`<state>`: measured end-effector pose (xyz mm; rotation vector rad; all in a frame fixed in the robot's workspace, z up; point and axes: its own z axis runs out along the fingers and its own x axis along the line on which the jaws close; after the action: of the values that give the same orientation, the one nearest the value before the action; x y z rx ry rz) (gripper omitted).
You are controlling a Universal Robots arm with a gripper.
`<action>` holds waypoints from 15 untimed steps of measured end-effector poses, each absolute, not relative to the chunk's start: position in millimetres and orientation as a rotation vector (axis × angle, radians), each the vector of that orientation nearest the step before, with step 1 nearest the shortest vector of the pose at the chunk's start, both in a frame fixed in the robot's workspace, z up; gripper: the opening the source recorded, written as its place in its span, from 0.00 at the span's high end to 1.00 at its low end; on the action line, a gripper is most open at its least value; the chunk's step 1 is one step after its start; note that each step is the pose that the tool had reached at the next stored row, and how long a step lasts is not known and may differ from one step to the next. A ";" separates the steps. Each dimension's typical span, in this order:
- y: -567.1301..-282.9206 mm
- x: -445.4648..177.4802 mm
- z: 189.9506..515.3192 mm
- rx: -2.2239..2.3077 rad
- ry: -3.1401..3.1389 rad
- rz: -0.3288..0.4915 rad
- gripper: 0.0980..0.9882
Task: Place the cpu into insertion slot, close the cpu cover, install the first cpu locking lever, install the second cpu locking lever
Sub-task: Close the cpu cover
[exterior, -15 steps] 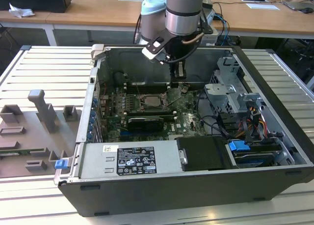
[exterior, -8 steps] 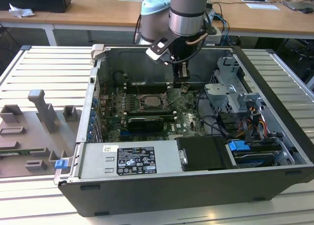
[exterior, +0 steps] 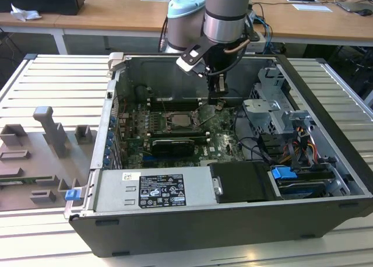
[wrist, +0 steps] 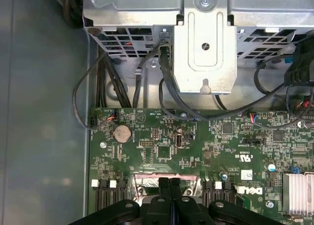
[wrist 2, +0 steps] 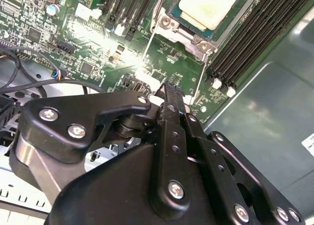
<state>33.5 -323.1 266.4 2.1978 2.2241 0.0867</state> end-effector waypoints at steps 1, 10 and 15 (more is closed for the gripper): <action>-323.1 33.8 266.4 2.198 2.224 0.087 0.99; -323.1 39.1 266.4 2.198 2.224 0.087 0.99; -323.2 41.0 266.2 2.198 2.224 0.086 0.99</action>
<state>41.0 -323.2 266.2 2.1978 2.2241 0.0865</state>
